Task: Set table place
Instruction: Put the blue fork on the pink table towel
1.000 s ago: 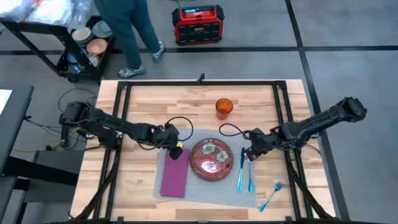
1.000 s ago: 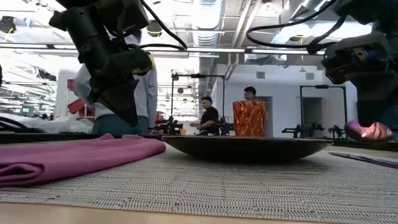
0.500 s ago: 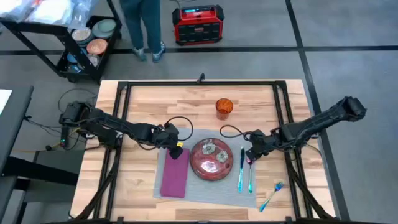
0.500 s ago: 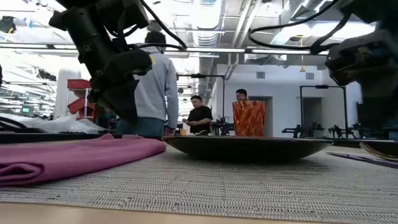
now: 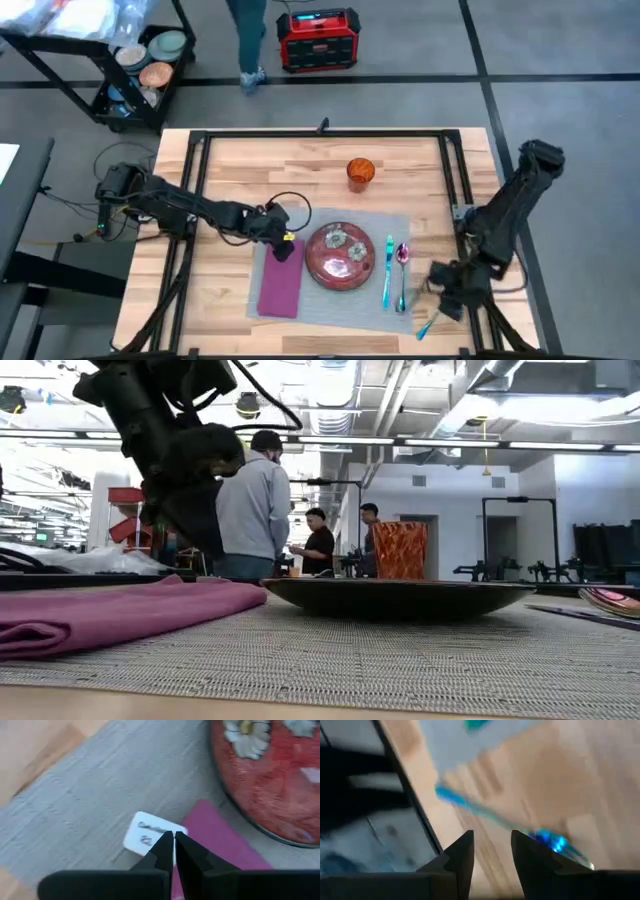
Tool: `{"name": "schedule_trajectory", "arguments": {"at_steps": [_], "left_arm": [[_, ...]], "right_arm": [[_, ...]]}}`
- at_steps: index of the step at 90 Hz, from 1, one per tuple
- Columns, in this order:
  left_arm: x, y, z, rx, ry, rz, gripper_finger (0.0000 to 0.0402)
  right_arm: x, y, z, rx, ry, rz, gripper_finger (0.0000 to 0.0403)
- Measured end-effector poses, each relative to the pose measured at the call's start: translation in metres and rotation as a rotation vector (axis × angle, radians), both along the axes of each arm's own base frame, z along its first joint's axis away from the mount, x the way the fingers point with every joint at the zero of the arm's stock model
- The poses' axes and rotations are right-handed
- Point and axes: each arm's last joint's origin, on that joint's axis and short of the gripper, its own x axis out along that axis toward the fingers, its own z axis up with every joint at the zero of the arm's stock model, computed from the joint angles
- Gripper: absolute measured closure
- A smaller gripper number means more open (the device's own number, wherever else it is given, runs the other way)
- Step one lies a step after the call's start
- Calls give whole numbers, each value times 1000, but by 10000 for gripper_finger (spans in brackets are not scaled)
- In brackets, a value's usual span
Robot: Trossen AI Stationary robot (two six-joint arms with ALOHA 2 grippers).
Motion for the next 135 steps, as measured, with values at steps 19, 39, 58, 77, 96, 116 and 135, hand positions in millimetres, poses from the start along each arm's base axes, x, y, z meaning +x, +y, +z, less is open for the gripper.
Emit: {"name": "schedule_trajectory", "arguments": {"at_steps": [19, 39, 58, 77, 96, 116, 135], "left_arm": [[1, 0, 2, -37, -14, 49, 401], [1, -2, 2, -74, -23, 99, 401], [1, -3, 2, -95, -29, 126, 401], [1, -3, 2, -100, -34, 143, 402], [1, -3, 2, -99, -36, 144, 401], [1, -3, 2, -105, -40, 168, 401], [1, -3, 2, -112, -46, 186, 401]], "right_arm": [[-2, 6, -27, -154, 62, 212, 284], [10, 12, -41, -186, -9, 386, 284], [8, 14, -41, -181, -20, 455, 284], [6, 13, -42, -198, 1, 449, 284], [6, 5, -50, -307, 75, 404, 284], [13, -3, -56, -382, 175, 243, 285], [10, -5, -50, -419, 94, 290, 285]]}}
